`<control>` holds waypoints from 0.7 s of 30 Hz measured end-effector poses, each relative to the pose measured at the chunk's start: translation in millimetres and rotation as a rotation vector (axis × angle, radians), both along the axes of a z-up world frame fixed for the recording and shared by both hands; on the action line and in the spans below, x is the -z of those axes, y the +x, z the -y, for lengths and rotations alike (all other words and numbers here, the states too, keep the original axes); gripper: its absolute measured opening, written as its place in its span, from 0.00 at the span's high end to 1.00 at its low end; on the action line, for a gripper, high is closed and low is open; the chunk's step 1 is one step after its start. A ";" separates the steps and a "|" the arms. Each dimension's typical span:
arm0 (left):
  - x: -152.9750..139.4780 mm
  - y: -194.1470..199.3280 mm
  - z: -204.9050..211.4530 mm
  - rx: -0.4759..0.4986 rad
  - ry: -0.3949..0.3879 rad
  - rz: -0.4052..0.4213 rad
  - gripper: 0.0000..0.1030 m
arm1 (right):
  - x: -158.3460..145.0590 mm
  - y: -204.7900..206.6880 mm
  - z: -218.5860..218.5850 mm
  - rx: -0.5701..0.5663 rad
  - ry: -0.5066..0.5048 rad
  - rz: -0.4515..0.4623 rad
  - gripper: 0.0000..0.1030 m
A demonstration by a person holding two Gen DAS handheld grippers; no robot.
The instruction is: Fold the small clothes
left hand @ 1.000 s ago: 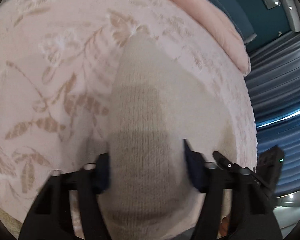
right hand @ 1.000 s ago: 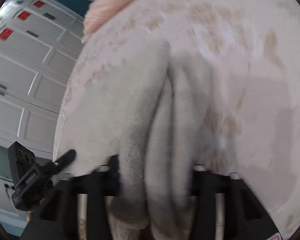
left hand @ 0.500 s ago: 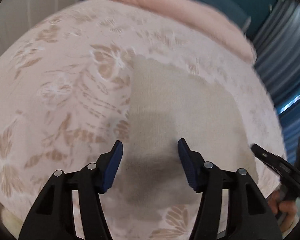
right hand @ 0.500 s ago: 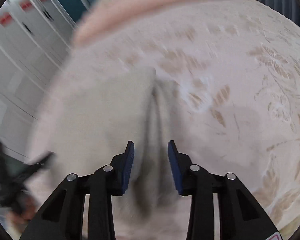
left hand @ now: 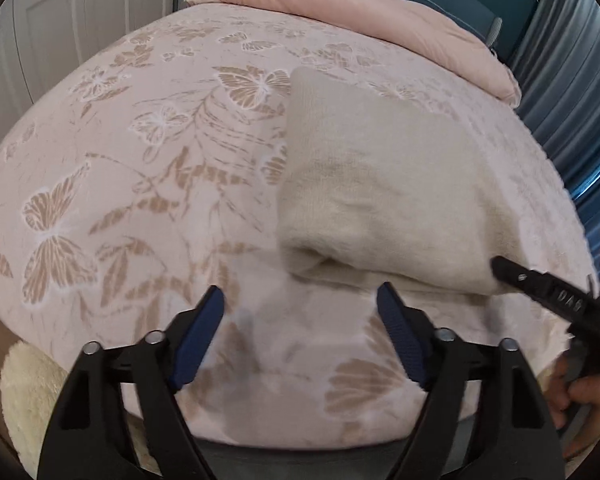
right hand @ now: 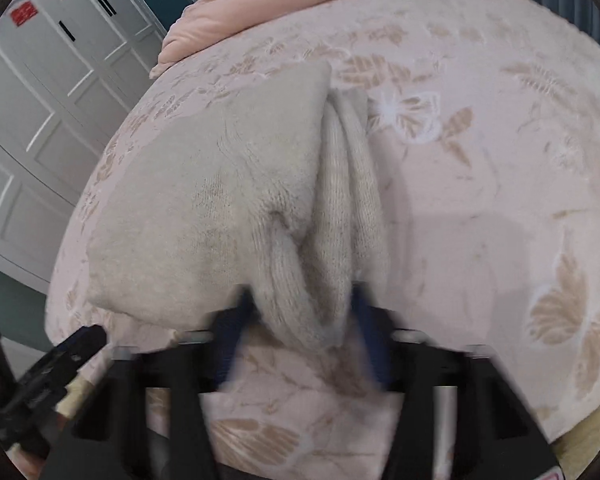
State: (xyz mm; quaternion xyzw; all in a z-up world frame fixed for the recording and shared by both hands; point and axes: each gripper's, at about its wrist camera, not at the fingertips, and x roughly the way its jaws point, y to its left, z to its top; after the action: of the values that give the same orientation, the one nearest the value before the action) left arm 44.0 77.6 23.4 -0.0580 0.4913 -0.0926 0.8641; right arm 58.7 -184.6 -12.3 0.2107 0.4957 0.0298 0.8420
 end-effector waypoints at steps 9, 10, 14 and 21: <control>14.3 31.5 -12.2 -0.029 0.039 -0.051 0.69 | -14.7 7.3 3.3 -0.025 -0.086 0.028 0.88; 17.0 32.3 -11.5 -0.030 0.047 -0.055 0.69 | 8.8 8.2 1.2 -0.040 -0.119 -0.035 0.88; 24.5 30.7 -13.0 -0.064 0.049 -0.090 0.69 | 11.0 -2.5 4.1 0.001 -0.090 -0.008 0.85; -9.6 5.3 -11.3 -0.041 0.062 -0.039 0.67 | -66.4 -28.1 -9.8 0.018 -0.160 0.164 0.77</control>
State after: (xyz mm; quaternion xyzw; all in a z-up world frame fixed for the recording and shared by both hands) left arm 49.3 88.9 33.0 -0.0431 0.5096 -0.0586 0.8573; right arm 30.6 -174.8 54.1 0.1440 0.4239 -0.0003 0.8942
